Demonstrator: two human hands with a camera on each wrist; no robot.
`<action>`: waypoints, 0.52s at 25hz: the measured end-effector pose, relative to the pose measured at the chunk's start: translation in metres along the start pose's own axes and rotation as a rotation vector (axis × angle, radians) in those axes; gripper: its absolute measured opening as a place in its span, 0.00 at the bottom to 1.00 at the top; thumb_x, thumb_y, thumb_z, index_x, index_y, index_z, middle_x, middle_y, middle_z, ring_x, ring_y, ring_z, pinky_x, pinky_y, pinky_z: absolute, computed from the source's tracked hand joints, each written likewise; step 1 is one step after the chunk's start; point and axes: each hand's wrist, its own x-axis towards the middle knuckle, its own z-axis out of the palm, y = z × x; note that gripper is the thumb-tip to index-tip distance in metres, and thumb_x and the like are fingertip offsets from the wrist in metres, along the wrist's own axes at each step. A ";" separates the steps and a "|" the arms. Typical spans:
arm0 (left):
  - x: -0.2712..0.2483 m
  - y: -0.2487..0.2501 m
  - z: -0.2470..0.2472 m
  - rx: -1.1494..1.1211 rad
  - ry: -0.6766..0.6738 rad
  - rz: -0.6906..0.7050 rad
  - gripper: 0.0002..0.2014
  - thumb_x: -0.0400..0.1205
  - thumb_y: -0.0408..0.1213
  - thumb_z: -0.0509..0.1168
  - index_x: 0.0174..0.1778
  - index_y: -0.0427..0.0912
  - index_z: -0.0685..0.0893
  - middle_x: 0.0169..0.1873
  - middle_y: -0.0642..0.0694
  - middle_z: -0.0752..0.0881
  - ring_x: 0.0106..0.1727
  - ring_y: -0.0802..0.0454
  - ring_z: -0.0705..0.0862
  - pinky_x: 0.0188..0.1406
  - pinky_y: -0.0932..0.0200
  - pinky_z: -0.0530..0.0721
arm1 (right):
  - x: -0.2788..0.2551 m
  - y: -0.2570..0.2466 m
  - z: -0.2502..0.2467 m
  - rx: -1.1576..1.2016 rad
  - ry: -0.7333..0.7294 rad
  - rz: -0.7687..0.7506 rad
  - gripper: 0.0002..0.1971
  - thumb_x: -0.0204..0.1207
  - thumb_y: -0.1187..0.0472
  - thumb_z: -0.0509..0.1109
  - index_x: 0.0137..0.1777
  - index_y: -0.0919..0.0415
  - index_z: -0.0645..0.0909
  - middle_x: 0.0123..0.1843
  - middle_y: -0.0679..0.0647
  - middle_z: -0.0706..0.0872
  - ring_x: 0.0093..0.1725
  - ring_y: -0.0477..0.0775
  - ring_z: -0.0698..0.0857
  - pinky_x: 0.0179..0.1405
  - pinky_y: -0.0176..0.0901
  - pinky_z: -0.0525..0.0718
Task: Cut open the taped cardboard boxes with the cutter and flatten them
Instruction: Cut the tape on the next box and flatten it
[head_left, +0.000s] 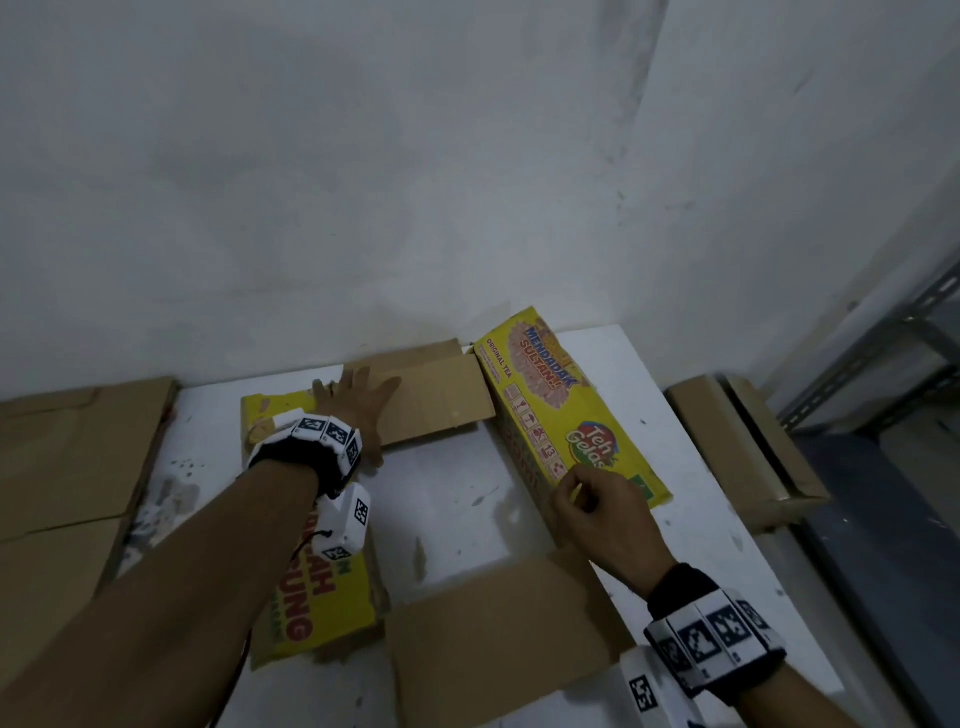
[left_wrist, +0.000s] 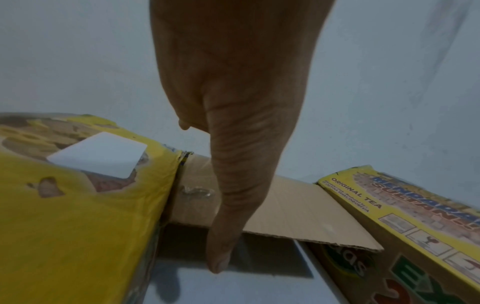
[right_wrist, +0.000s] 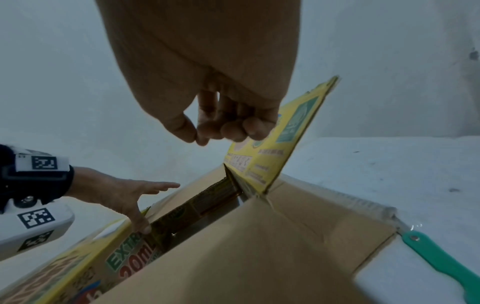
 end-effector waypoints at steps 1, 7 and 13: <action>0.003 -0.001 0.001 0.007 0.003 0.003 0.71 0.63 0.56 0.84 0.87 0.58 0.34 0.87 0.37 0.36 0.87 0.33 0.38 0.80 0.21 0.45 | 0.002 0.002 0.000 -0.004 0.020 -0.011 0.13 0.79 0.62 0.70 0.33 0.59 0.77 0.22 0.51 0.75 0.23 0.47 0.72 0.26 0.38 0.69; 0.021 -0.001 0.027 0.066 0.073 -0.032 0.72 0.65 0.47 0.83 0.82 0.63 0.24 0.86 0.35 0.40 0.86 0.31 0.43 0.80 0.26 0.55 | 0.012 0.022 0.000 -0.002 -0.094 -0.001 0.16 0.80 0.62 0.70 0.31 0.52 0.74 0.23 0.50 0.76 0.24 0.46 0.74 0.26 0.32 0.68; 0.026 -0.027 -0.035 -0.225 -0.056 0.154 0.43 0.80 0.39 0.71 0.88 0.55 0.54 0.84 0.36 0.62 0.78 0.36 0.71 0.67 0.52 0.75 | 0.021 0.039 -0.012 0.020 -0.132 0.053 0.19 0.79 0.65 0.72 0.28 0.50 0.73 0.23 0.41 0.75 0.25 0.42 0.73 0.28 0.30 0.69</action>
